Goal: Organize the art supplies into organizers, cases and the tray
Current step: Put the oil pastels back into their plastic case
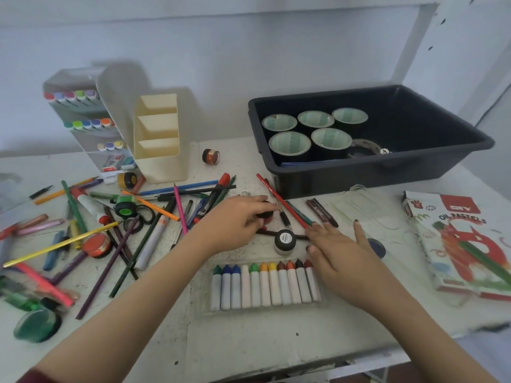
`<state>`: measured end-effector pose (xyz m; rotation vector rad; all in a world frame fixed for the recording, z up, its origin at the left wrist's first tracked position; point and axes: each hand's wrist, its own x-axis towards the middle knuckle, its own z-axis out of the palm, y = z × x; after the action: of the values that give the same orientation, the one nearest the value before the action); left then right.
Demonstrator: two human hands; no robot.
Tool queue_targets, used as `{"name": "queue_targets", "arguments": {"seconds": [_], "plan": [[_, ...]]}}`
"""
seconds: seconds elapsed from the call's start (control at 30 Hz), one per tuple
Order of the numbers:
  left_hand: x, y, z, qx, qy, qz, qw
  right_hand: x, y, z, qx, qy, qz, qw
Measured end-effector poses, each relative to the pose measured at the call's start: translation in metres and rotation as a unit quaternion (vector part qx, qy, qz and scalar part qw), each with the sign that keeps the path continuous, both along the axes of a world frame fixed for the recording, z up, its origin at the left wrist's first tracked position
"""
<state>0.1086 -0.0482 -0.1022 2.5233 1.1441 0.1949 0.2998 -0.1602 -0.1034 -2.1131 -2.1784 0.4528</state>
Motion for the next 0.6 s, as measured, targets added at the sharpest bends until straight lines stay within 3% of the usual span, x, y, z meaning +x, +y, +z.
{"name": "queue_targets", "arguments": {"seconds": [0.17,0.33,0.6], "plan": [[-0.012,0.007,-0.006,0.072,-0.026,0.059,0.995,0.017,0.008,0.004,0.141,-0.035,-0.071,0.987],[-0.017,0.012,-0.010,0.114,-0.003,0.125,0.986,0.026,0.020,0.005,0.055,-0.096,-0.079,0.991],[-0.012,0.013,-0.008,0.117,-0.002,0.076,0.990,0.013,0.021,-0.005,0.040,-0.024,-0.010,0.999]]}}
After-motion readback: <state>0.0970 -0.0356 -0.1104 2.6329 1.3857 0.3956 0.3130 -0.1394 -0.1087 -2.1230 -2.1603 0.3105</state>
